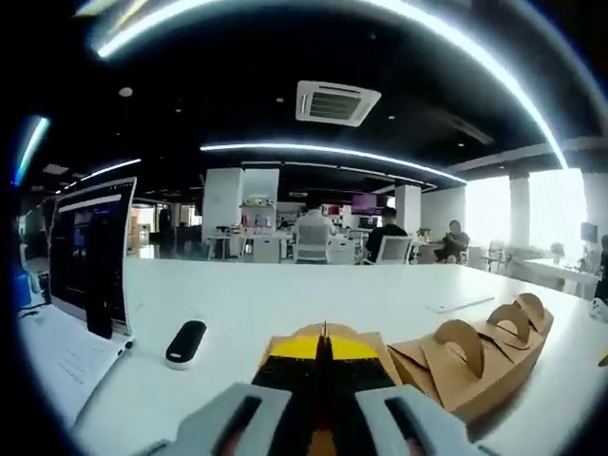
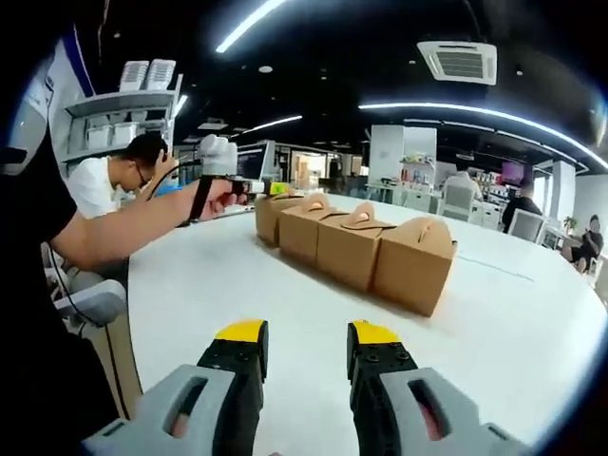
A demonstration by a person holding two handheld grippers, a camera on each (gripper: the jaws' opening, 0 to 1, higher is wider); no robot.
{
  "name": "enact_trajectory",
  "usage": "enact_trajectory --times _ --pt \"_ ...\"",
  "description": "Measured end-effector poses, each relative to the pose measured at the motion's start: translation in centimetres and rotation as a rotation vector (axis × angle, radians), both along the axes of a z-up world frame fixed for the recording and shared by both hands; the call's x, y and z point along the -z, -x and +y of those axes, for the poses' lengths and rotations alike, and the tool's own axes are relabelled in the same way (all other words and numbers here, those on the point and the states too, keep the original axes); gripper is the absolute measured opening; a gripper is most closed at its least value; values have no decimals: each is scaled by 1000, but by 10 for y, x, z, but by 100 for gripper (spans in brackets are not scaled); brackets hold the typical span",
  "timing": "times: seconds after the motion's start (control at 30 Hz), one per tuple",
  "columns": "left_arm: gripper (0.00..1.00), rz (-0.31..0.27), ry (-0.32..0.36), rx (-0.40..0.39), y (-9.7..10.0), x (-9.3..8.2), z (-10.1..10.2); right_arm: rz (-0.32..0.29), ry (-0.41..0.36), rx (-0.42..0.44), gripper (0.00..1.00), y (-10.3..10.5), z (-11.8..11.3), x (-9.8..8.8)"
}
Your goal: Pick up one paper box from the group, open the paper box, and remove the item inside
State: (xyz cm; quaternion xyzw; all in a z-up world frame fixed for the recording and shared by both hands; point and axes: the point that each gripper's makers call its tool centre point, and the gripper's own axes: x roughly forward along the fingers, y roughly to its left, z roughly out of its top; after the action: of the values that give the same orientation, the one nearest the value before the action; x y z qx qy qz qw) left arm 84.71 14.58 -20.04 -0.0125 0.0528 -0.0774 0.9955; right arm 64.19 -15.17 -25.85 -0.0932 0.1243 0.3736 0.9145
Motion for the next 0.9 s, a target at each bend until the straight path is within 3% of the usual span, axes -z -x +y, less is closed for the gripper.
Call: enact_trajectory --times 0.5,0.9 --pt "4 -102 10 13 21 -43 3 1 4 5 34 0 -4 0" --pt "4 -166 25 120 44 -70 -11 -1 10 -6 34 1 -1 0"
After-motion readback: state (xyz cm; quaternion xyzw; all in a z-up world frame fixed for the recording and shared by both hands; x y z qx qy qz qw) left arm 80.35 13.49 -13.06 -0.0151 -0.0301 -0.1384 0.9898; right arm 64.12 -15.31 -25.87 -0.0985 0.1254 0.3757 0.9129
